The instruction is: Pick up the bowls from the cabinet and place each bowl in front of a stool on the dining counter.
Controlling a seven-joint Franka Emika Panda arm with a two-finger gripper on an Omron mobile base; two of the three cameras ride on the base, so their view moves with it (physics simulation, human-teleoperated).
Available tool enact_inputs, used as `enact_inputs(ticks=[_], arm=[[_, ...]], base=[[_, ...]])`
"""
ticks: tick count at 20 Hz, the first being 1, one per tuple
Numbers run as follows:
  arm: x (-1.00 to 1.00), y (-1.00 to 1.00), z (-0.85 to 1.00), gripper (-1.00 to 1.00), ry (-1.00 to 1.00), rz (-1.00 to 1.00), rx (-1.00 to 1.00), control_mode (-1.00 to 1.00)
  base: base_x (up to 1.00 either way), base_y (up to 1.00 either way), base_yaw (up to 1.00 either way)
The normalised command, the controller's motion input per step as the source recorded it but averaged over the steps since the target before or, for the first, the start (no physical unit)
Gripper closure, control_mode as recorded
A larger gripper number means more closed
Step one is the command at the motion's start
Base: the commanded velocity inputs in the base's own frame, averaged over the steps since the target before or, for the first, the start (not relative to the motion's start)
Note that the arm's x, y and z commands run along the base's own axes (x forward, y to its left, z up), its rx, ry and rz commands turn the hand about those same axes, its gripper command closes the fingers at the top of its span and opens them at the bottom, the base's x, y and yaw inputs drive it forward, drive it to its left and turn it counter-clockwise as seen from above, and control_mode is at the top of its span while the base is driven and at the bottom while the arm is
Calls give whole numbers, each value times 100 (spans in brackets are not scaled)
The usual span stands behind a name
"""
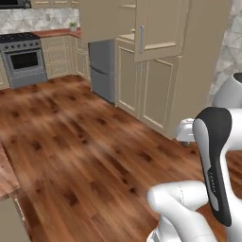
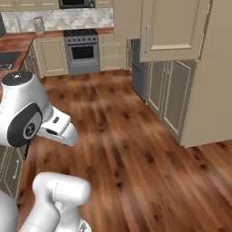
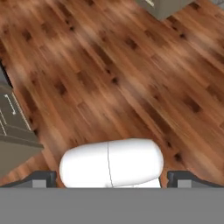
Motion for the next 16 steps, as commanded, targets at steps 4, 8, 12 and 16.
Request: enact_inputs(ticks=[4,8,12,16], arm=[[0,0,0,-100,0,0,0,100],[0,0,0,-100,0,0,0,100],[0,0,0,-100,0,0,0,100],[0,0,0,-100,0,0,0,100]], base=[[100,-14,42],[100,-4,31],[100,-2,26],[100,0,9]])
